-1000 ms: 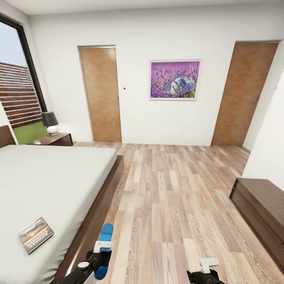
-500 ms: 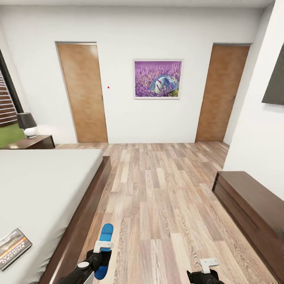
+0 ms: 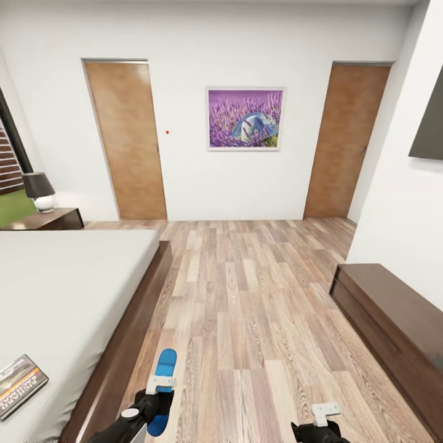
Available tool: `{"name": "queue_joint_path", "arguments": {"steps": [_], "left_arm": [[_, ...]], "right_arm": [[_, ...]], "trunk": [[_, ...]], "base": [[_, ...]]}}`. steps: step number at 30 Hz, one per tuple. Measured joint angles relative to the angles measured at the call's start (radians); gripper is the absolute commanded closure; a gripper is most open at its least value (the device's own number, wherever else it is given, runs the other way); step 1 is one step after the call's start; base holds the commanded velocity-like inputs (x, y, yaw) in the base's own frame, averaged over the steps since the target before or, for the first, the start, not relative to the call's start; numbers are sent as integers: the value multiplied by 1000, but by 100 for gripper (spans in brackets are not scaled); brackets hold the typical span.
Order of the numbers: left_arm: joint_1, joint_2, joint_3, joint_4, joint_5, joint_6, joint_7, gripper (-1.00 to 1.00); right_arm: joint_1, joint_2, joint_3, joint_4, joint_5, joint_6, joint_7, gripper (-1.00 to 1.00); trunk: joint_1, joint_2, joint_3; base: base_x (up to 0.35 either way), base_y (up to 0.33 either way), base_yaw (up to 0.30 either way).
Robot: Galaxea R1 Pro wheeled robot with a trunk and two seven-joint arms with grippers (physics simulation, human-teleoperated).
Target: In the bedroom, move the book from the bed onto either nightstand, and place the two sandals side by side next to the bed.
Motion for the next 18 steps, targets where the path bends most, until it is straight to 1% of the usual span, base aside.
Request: {"name": "queue_joint_path", "arguments": {"steps": [18], "left_arm": [[0,0,-1,2,-1,0,0,100]], "right_arm": [[0,0,1,0,1,-1,0,-100]], "trunk": [[0,0,-28]], "base": [[8,-5,0]]}}
